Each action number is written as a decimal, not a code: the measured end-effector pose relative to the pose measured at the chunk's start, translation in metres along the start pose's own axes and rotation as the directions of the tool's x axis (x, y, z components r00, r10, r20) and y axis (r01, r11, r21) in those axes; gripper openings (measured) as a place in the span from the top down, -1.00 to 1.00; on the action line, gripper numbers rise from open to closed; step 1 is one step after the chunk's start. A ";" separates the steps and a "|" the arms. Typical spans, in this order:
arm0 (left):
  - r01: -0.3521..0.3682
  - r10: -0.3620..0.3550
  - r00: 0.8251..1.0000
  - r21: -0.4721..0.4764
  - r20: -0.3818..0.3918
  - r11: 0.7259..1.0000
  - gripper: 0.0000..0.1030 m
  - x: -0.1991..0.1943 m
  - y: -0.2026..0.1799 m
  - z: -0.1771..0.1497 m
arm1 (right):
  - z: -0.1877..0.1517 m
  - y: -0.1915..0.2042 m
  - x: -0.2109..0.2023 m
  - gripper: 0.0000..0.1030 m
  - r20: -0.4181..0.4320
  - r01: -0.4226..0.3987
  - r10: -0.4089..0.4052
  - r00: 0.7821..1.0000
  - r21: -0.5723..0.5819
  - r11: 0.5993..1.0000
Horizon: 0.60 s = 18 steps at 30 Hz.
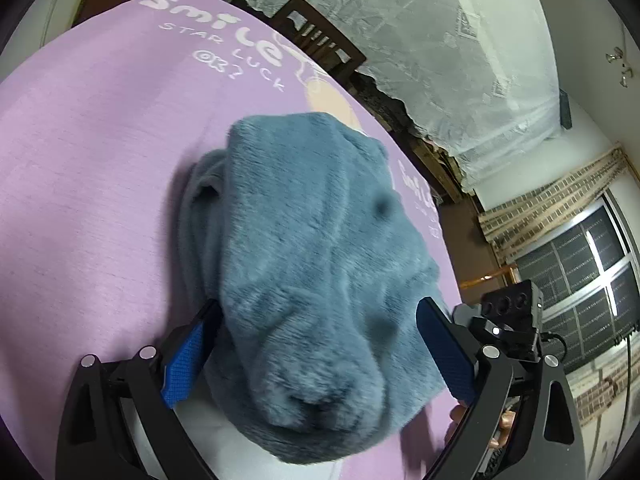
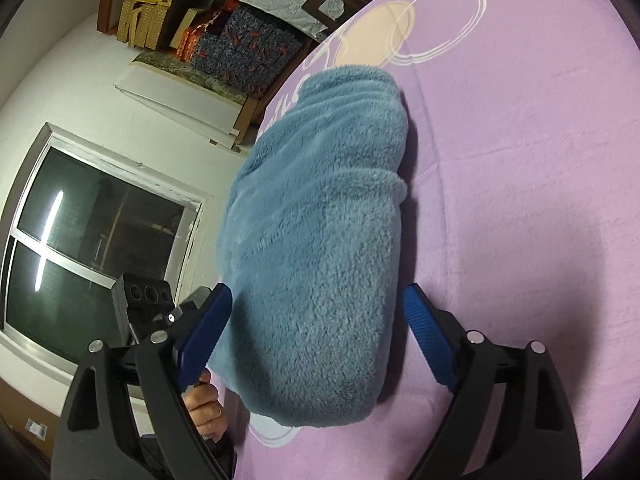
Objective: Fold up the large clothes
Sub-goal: 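Grasp the sides of the blue jacket bundle with both tools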
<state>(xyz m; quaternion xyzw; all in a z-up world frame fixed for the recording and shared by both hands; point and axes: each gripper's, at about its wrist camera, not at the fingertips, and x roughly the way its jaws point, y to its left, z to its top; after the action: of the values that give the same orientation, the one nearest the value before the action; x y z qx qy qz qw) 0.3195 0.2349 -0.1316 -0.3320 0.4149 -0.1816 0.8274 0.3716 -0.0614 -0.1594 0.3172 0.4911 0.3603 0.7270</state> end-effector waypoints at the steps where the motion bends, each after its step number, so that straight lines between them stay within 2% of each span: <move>1: -0.001 0.002 1.000 0.009 -0.003 1.000 -0.88 0.000 -0.002 -0.001 | -0.001 0.000 0.000 -0.64 -0.003 -0.008 0.008 1.000 0.001 1.000; 8: -0.065 0.068 0.997 0.089 -0.026 0.994 -0.88 0.012 -0.013 -0.009 | -0.001 0.003 0.009 -0.69 -0.036 -0.014 0.013 0.999 -0.033 0.999; 12: -0.060 0.062 0.998 0.070 -0.020 0.996 -0.86 0.012 -0.013 -0.011 | -0.003 -0.001 0.017 -0.71 -0.048 -0.029 0.029 0.998 -0.009 1.000; 18: -0.072 0.074 0.997 0.082 -0.020 0.994 -0.83 0.012 -0.019 -0.016 | -0.008 0.004 0.018 -0.74 -0.046 -0.018 0.017 0.999 -0.030 0.999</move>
<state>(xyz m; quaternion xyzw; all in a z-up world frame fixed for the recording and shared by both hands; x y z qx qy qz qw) 0.3137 0.2082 -0.1322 -0.2805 0.4284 -0.1719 0.8416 0.3681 -0.0430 -0.1671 0.3021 0.4992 0.3813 0.7171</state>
